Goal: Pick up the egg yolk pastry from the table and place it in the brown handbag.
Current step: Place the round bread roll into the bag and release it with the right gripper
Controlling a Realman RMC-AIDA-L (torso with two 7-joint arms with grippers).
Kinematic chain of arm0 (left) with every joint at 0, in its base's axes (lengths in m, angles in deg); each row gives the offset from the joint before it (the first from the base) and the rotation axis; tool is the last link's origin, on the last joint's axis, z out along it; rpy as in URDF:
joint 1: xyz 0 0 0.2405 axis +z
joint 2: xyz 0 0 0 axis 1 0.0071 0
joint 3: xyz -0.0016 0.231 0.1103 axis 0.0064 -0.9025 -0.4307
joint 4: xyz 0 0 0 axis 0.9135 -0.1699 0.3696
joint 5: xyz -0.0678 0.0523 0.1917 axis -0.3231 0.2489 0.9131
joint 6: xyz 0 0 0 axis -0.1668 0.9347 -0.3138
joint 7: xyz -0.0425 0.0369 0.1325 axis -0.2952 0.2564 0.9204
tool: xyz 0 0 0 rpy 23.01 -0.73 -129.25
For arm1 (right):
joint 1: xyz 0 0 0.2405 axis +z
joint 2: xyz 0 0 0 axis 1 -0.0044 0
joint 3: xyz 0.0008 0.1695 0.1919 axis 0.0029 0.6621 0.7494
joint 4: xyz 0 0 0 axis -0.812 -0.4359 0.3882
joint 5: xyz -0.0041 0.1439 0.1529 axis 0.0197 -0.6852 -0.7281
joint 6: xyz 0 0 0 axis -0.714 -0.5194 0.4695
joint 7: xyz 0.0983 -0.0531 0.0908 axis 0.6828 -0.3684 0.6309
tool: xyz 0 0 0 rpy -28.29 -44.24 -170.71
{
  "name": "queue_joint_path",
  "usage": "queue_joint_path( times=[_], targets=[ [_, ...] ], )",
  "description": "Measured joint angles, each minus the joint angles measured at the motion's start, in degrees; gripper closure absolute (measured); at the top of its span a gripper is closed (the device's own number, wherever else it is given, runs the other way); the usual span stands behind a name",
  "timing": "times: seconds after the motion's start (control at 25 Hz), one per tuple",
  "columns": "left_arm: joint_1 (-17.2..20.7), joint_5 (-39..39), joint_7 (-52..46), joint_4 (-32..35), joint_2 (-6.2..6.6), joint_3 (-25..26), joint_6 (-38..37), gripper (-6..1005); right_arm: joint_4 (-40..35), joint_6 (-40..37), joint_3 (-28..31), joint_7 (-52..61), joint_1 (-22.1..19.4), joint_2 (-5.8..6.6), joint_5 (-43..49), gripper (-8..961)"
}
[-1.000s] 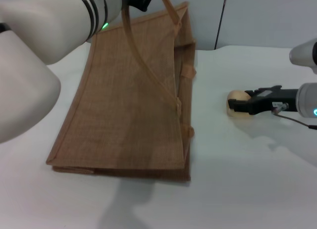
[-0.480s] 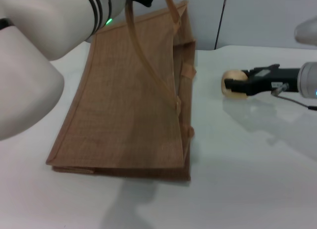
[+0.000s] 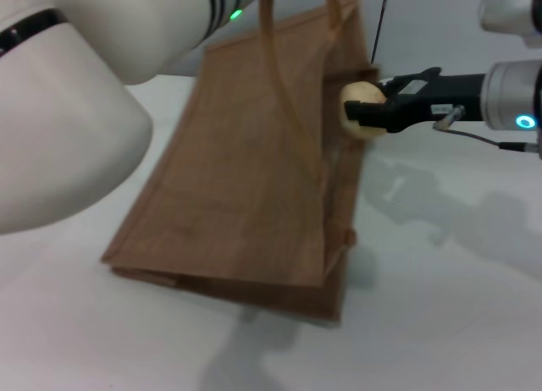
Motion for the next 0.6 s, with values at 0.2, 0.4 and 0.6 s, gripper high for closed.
queue_joint_path(
  times=[0.2,0.4,0.6],
  targets=[
    [-1.6,0.0,0.0,0.0,-0.69,-0.7,0.1,894,4.4,0.7,-0.8,-1.5,2.3,0.0,0.1,496],
    [-2.9,0.0,0.0,0.4,-0.9,-1.8,0.6,894,7.5,1.5,-0.8,-4.0,4.5,-0.01,-0.1,498],
    [-4.2,0.0,0.0,0.4,-1.06,-2.7,0.6,894,8.6,1.6,-1.6,-4.5,6.5,-0.12,-0.5,508]
  ],
)
